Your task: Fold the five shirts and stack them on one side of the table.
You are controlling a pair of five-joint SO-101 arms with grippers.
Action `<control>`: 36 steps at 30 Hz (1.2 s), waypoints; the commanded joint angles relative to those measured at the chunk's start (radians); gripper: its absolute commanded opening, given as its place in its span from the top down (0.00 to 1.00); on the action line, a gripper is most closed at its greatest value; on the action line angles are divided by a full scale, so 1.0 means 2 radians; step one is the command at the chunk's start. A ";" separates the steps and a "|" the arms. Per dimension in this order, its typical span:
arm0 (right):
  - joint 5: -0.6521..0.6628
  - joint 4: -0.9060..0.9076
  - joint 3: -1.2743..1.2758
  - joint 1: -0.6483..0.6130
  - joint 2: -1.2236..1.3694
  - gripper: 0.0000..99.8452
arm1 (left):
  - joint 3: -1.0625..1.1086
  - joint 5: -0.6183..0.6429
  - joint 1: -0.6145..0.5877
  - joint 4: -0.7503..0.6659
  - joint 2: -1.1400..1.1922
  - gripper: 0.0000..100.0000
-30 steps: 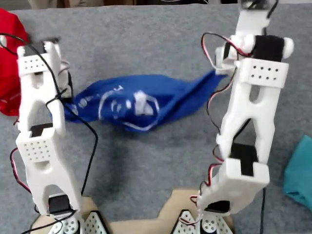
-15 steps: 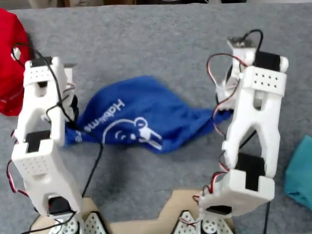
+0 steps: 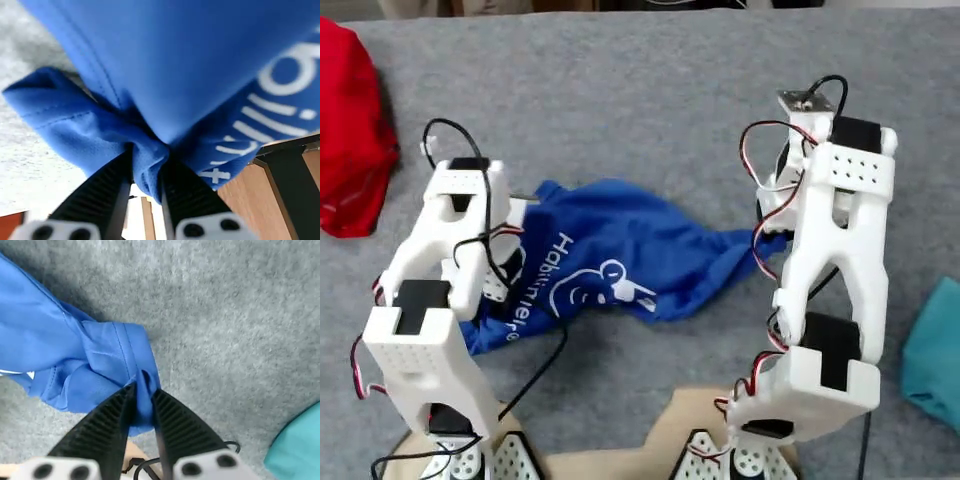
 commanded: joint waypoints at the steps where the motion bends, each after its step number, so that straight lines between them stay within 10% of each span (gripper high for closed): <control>1: 0.002 -0.015 0.000 0.002 -0.026 1.00 | -0.028 -0.001 0.028 0.005 -0.036 0.98; 13: 0.001 -0.020 -0.007 0.000 0.049 1.00 | -0.351 0.009 0.077 -0.002 -0.057 0.75; 24: -0.002 -0.017 -0.073 -0.032 0.119 1.00 | -0.420 0.052 0.098 -0.221 0.123 0.74; 36: -0.024 -0.016 -0.100 -0.051 0.160 1.00 | -0.661 0.087 0.128 -0.133 0.352 0.74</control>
